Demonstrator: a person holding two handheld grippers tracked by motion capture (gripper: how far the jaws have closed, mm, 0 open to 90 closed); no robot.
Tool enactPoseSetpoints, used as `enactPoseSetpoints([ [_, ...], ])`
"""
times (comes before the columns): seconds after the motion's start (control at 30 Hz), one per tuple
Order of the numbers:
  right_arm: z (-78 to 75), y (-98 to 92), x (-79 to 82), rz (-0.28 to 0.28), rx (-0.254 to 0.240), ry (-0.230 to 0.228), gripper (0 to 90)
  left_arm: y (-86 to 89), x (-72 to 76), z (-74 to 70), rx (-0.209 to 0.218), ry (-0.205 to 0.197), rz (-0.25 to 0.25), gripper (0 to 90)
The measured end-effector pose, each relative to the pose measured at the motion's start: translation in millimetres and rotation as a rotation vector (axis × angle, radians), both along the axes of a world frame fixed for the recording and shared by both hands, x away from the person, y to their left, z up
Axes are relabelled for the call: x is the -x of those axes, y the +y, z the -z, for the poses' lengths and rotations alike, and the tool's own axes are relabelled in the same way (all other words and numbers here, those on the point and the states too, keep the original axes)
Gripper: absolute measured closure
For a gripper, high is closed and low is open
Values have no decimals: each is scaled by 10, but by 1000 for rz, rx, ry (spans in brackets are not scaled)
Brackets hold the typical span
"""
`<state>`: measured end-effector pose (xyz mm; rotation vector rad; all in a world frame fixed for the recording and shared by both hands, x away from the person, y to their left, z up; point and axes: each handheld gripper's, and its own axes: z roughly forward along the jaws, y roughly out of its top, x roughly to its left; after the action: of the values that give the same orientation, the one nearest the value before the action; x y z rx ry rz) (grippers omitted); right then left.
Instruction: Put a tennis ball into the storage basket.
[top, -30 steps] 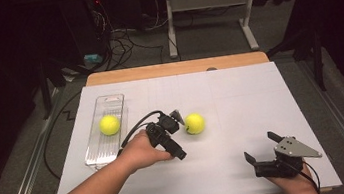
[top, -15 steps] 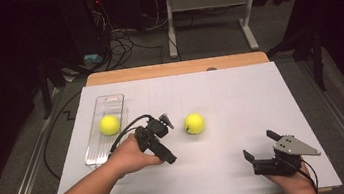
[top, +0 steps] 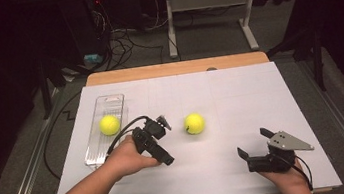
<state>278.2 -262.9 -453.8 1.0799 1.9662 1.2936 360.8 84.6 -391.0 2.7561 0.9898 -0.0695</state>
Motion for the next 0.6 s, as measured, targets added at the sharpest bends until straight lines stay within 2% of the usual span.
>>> enactPoseSetpoints([
  [0.27,-68,311,-303,-48,19,36,0,-18,-3,5,-8,11,9,6],
  [0.6,-78,803,-746,-107,84,94,3,-35,-22,18,-6,18,20,6],
])
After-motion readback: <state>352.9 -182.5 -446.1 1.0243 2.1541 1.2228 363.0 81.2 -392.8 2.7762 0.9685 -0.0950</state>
